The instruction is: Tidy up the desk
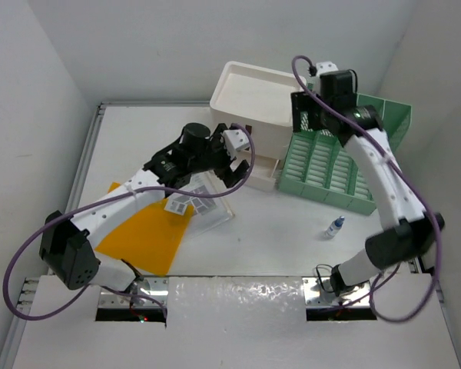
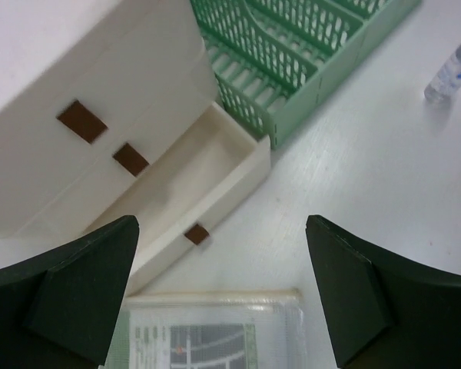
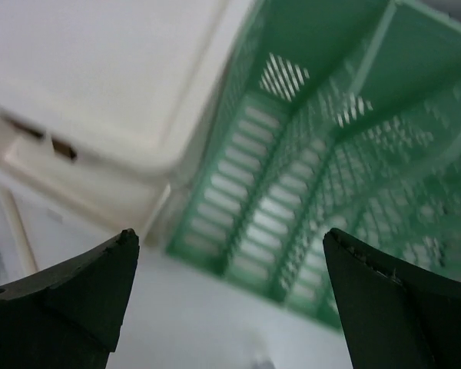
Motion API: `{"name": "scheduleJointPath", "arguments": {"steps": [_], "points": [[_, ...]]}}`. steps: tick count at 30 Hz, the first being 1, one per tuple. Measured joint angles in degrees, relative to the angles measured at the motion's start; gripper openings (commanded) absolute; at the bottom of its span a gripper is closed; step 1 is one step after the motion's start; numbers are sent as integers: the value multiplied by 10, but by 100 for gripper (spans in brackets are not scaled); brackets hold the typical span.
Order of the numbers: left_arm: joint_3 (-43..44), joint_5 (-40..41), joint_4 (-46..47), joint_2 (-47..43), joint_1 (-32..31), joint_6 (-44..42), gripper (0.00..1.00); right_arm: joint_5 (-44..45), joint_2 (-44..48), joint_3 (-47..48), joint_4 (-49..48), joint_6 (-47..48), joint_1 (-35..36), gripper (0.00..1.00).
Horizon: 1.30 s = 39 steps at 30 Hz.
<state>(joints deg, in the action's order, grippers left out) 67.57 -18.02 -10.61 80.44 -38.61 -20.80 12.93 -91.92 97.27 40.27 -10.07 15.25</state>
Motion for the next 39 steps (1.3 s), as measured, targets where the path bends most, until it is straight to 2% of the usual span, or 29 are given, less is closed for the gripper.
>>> {"name": "scheduleJointPath", "arguments": {"steps": [2, 4, 5, 6, 7, 8, 12, 15, 20, 24, 25, 30, 34, 36, 39], "points": [[0, 2, -33, -5, 0, -5, 89, -7, 66, -20, 59, 12, -2, 97], [-12, 14, -61, -10, 0, -15, 89, -7, 170, -97, 87, 13, -2, 81], [-24, 19, -71, -15, 0, -19, 89, -7, 219, -135, 104, 11, -2, 67], [-40, 24, -79, -22, 0, -25, 89, -7, 262, -166, 131, 10, -2, 36], [-54, 26, -90, -29, 0, -30, 89, -1, 297, -189, 163, 5, -2, 26], [-71, 28, -98, -39, 0, -34, 89, 5, 322, -200, 189, -3, -2, 23], [-105, 28, -108, -66, 0, -45, 89, 21, 348, -223, 238, -30, -6, 91], [-121, 29, -102, -85, 0, -49, 89, 19, 345, -275, 247, -46, -6, 99], [-124, 28, -91, -89, 0, -52, 90, 26, 337, -399, 232, -62, -11, 97], [-128, 26, -87, -89, 0, -53, 90, 22, 319, -476, 197, -67, -15, 90], [-128, 25, -86, -88, 0, -53, 90, 24, 310, -490, 187, -68, -17, 85], [-129, 21, -85, -85, 0, -53, 90, 25, 288, -541, 130, -73, -28, 78], [-130, 21, -85, -84, 0, -53, 90, 33, 260, -555, 94, -80, -32, 66], [-131, 21, -85, -84, 0, -53, 90, 48, 244, -560, 76, -81, -34, 52], [-132, 20, -85, -84, 0, -53, 90, 55, 241, -572, 52, -87, -45, 46]]}}
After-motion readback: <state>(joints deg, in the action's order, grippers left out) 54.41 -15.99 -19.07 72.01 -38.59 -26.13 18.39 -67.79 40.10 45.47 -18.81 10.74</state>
